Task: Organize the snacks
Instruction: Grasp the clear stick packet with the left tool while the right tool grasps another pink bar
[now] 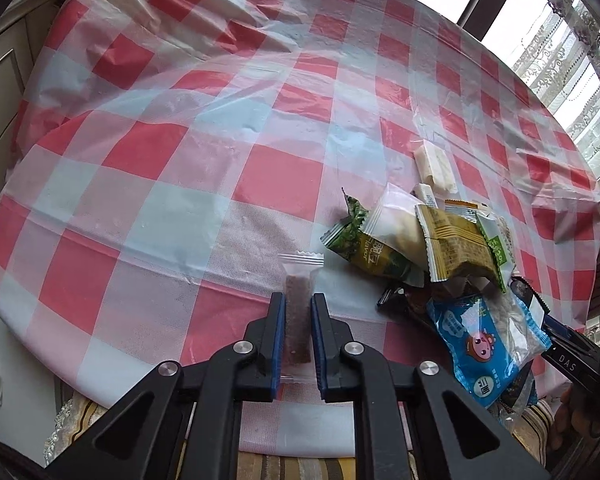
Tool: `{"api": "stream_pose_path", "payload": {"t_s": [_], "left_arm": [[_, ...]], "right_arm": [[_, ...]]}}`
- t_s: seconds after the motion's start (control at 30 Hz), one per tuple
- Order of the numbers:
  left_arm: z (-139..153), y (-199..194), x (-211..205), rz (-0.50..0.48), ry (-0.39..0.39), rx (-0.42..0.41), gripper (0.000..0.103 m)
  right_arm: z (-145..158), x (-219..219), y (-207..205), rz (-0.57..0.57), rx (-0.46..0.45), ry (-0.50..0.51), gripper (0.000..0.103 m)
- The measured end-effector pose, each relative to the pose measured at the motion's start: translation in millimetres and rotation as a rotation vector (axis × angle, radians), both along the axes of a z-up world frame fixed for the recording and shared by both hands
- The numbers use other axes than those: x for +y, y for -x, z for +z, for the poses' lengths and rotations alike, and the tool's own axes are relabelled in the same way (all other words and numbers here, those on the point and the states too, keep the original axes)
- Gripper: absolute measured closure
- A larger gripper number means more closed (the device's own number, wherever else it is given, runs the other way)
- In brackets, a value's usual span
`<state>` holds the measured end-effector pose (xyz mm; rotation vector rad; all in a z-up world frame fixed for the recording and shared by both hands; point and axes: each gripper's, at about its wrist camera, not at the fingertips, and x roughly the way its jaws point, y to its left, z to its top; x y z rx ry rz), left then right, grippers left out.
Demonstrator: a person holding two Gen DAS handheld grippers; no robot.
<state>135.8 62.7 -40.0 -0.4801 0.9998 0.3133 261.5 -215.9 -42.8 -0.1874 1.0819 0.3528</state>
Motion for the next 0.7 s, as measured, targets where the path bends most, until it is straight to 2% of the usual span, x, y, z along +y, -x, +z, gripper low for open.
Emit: {"api": "stream_pose_path", "payload": {"t_s": [0.07,0.27,0.47,0.7], "left_arm": [[5.9,2.8,-2.4,-0.007,-0.01,-0.029,0.09],[28.2,10.6,-15.2,-0.043,-0.065,-0.107,0.09],[52.6,17.5,-39.2,-0.12,-0.124,-0.193,0.09],[69.9,17.6,-76.7,-0.229,-0.153,-0.222,0.09]], "right_arm": [[1.6,-0.6,1.9,0.001,-0.006,-0.003,0.076],[9.1,-15.7,6.7,-0.034,-0.016,-0.054,0.077],[23.9,-33.5,21.0,-0.063,-0.044,-0.097,0.077],[38.0,-61.1,44.2,-0.101,-0.058,-0.156,0.077]]}}
